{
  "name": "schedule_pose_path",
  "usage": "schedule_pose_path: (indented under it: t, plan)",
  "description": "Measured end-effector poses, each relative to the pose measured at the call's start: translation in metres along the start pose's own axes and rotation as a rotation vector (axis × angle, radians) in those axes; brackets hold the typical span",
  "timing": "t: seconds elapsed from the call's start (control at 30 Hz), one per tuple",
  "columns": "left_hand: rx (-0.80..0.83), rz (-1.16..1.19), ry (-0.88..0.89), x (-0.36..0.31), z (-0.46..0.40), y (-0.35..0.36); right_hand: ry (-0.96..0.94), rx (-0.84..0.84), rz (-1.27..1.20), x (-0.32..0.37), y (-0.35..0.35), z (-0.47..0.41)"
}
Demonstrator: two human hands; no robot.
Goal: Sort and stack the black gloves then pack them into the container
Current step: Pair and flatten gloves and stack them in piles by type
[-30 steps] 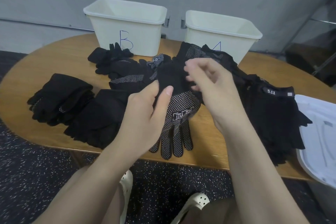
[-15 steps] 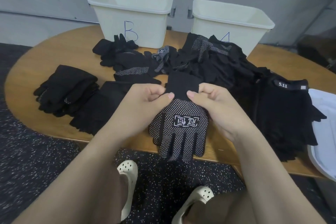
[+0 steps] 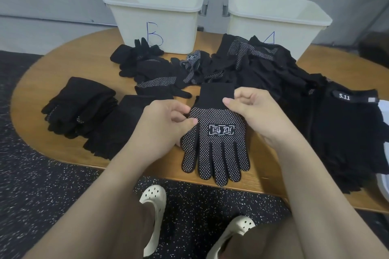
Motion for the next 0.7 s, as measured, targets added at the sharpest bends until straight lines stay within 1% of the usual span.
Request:
schedule_pose_path:
  t: [0.13,0.3,0.47,0.57,0.7]
  plan:
    - [-0.006,-0.018,-0.003,0.001,0.002,0.001,-0.028,-0.052,0.089,0.000,0.002,-0.003]
    - [0.015,0.009,-0.052,0.007,0.002,0.004,-0.023,-0.124,0.171,-0.006,0.004,-0.009]
    - [-0.010,0.033,-0.085,0.013,0.000,0.001,-0.005,-0.179,0.296,-0.013,0.005,-0.013]
    - [-0.021,0.034,-0.082,0.014,0.000,0.002,-0.030,-0.213,0.370,-0.008,0.004,-0.010]
    - [-0.029,0.023,-0.087,0.017,-0.002,0.004,-0.059,-0.267,0.409,-0.004,0.001,-0.008]
Point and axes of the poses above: each hand's wrist, its own z-axis away from the middle knuckle, its own y-axis out of the palm, x = y × z, the point moved 9 cm from there along -z, towards the middle knuckle, and after that the axes turned 1 degree about x, right-handed, at the moved point
